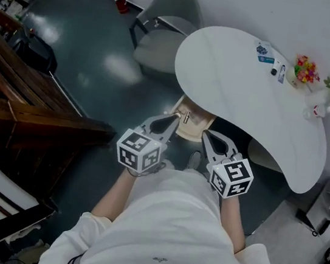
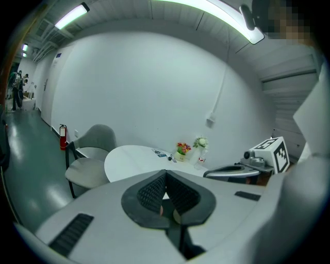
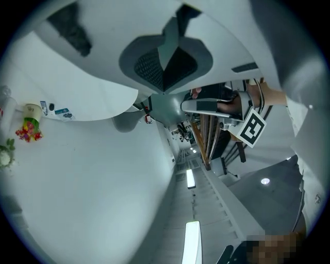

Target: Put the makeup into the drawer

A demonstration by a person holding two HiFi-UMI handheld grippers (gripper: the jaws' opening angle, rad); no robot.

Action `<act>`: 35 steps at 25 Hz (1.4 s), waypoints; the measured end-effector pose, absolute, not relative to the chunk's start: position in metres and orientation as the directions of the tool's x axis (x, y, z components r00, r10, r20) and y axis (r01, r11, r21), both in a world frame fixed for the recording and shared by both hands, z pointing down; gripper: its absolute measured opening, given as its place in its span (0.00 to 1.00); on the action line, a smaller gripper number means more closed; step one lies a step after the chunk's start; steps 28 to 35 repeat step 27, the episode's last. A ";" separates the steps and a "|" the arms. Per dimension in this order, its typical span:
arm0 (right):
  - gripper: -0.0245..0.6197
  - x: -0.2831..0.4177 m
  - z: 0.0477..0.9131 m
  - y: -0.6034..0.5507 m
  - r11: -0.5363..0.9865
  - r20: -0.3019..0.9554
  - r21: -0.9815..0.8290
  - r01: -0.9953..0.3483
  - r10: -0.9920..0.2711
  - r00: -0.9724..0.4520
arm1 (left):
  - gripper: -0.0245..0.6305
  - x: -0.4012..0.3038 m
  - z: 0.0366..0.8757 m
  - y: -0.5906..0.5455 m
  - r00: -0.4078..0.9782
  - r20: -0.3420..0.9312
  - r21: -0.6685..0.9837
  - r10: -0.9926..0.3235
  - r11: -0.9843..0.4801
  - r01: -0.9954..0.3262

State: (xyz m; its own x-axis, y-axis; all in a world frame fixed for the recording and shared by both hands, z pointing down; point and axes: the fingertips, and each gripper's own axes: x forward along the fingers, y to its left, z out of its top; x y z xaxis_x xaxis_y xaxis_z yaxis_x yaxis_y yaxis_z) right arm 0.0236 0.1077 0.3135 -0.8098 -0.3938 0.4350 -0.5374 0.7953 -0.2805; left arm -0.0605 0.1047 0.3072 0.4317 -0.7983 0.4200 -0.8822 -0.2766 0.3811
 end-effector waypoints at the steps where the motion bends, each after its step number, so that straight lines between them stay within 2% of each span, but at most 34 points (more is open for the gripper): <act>1: 0.05 0.022 0.314 0.109 0.800 0.437 -0.272 -0.535 -0.392 -0.809 | 0.05 -0.062 0.306 0.104 0.429 0.420 0.378 -0.800 -0.275 -0.884; 10: 0.05 0.014 0.317 0.114 0.804 0.448 -0.261 -0.534 -0.389 -0.805 | 0.05 -0.082 0.302 0.090 0.398 0.419 0.360 -0.816 -0.253 -0.898; 35: 0.05 0.012 0.324 0.121 0.792 0.466 -0.268 -0.548 -0.391 -0.793 | 0.05 -0.069 0.307 0.096 0.429 0.436 0.368 -0.791 -0.278 -0.887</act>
